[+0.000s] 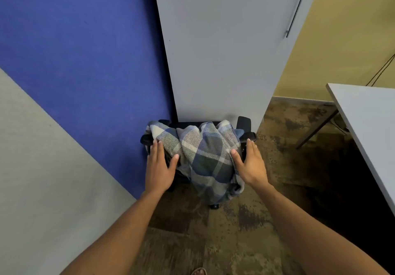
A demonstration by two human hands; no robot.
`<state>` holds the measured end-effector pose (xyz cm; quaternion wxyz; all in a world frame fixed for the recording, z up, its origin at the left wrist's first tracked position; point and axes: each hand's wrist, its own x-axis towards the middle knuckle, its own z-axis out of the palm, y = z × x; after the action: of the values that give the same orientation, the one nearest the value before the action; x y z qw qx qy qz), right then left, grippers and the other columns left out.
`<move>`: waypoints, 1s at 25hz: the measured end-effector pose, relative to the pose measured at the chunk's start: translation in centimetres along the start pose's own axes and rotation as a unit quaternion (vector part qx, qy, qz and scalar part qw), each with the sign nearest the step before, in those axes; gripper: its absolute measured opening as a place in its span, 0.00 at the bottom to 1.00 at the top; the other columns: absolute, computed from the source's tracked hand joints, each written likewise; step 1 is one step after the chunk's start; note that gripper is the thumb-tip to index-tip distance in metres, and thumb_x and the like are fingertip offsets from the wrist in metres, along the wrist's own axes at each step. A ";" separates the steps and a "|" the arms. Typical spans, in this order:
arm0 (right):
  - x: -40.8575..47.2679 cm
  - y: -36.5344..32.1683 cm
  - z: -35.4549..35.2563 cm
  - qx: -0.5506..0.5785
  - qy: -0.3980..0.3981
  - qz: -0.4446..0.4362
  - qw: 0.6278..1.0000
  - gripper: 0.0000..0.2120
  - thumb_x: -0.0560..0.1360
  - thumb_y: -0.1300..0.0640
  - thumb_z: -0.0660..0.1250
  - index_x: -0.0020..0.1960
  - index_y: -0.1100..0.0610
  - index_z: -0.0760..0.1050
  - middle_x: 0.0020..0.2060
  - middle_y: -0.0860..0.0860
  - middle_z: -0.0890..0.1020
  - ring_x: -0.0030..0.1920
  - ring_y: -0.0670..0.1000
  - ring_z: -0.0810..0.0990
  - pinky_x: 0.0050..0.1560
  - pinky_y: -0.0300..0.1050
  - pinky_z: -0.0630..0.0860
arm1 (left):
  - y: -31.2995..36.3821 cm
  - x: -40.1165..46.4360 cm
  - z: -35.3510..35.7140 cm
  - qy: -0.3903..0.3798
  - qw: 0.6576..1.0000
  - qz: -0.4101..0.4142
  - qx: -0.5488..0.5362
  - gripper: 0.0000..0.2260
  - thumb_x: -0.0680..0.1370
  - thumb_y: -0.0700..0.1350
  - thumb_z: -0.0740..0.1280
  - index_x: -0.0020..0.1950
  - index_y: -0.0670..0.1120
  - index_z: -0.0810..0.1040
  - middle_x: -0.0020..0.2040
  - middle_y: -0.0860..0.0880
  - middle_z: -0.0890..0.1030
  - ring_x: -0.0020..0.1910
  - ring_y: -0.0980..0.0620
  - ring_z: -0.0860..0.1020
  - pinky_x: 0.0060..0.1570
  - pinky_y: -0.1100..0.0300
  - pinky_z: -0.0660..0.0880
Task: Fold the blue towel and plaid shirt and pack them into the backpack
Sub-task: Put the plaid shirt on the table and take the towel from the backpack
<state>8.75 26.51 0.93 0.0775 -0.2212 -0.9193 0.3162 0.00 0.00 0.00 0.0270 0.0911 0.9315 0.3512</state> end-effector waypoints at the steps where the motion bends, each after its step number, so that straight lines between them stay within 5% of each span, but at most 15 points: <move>1: 0.2 -0.3 0.2 0.071 -0.010 0.022 0.997 0.43 0.77 0.30 0.54 0.80 0.57 0.49 0.78 0.55 0.58 0.77 0.54 0.57 0.75 0.52 0.58 | 0.0 0.2 0.4 0.005 0.997 -0.047 -0.060 0.37 0.80 0.62 0.58 0.81 0.48 0.45 0.81 0.47 0.49 0.79 0.47 0.51 0.75 0.45 0.57; 7: 1.6 -1.6 1.6 0.327 -0.074 0.125 0.934 0.54 0.62 0.29 0.72 0.79 0.47 0.52 0.72 0.52 0.70 0.69 0.54 0.72 0.68 0.58 0.71 | 0.6 1.3 1.9 -0.038 0.931 -0.157 -0.328 0.43 0.75 0.58 0.70 0.79 0.55 0.44 0.75 0.47 0.67 0.71 0.47 0.69 0.69 0.43 0.67; 10: 2.5 -2.3 1.5 0.414 -0.070 0.157 0.894 0.44 0.66 0.44 0.78 0.76 0.50 0.61 0.64 0.52 0.77 0.60 0.53 0.79 0.61 0.55 0.78 | 0.4 2.2 2.4 -0.036 0.893 -0.202 -0.400 0.46 0.70 0.57 0.75 0.79 0.57 0.50 0.72 0.48 0.70 0.69 0.48 0.71 0.69 0.42 0.68; 16: 3.4 -3.8 0.8 0.499 -0.076 0.201 0.839 0.25 0.70 0.65 0.75 0.65 0.56 0.73 0.52 0.55 0.84 0.48 0.56 0.85 0.51 0.56 0.82 | 0.5 2.2 2.5 -0.018 0.889 -0.231 -0.394 0.22 0.74 0.48 0.74 0.65 0.44 0.72 0.56 0.49 0.81 0.57 0.50 0.79 0.60 0.49 0.77; 22: 4.5 -5.0 1.4 0.421 -0.051 0.227 0.877 0.19 0.67 0.52 0.79 0.55 0.54 0.78 0.47 0.52 0.85 0.46 0.55 0.85 0.50 0.55 0.83 | 0.5 2.7 1.6 -0.048 0.881 -0.230 -0.411 0.10 0.76 0.48 0.72 0.56 0.49 0.78 0.54 0.49 0.83 0.55 0.48 0.80 0.59 0.47 0.77; 25: 4.9 -5.1 1.3 0.415 -0.060 0.243 0.875 0.17 0.68 0.55 0.79 0.53 0.56 0.78 0.46 0.54 0.85 0.45 0.56 0.85 0.49 0.55 0.83 | 0.4 2.9 1.2 -0.066 0.881 -0.232 -0.406 0.07 0.78 0.46 0.70 0.55 0.49 0.79 0.54 0.48 0.83 0.55 0.48 0.80 0.57 0.49 0.77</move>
<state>2.17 24.47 3.07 0.0278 -0.3655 -0.6236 0.6905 -2.69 1.67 -0.61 0.2040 -0.1237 0.6975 0.6757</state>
